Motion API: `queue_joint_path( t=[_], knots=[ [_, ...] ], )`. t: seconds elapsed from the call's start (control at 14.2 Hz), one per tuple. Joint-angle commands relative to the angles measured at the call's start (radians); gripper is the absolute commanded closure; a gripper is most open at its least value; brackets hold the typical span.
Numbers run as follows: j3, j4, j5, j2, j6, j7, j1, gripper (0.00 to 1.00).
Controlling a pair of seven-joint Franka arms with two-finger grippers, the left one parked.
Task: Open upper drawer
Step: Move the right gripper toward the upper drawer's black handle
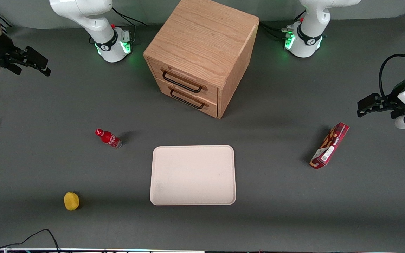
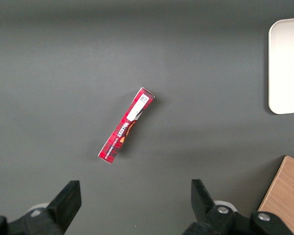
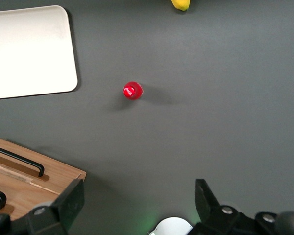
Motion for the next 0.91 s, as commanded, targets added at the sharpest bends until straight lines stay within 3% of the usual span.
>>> queue_joint_path(
  t=[0.0, 0.49, 0.84],
  knots=[
    [-0.006, 0.034, 0.016, 0.009, -0.052, -0.024, -0.004, 0.00],
    [-0.019, 0.064, 0.017, 0.003, -0.078, -0.044, 0.004, 0.00],
    [0.194, 0.106, 0.020, 0.032, -0.097, -0.034, 0.013, 0.00]
  ],
)
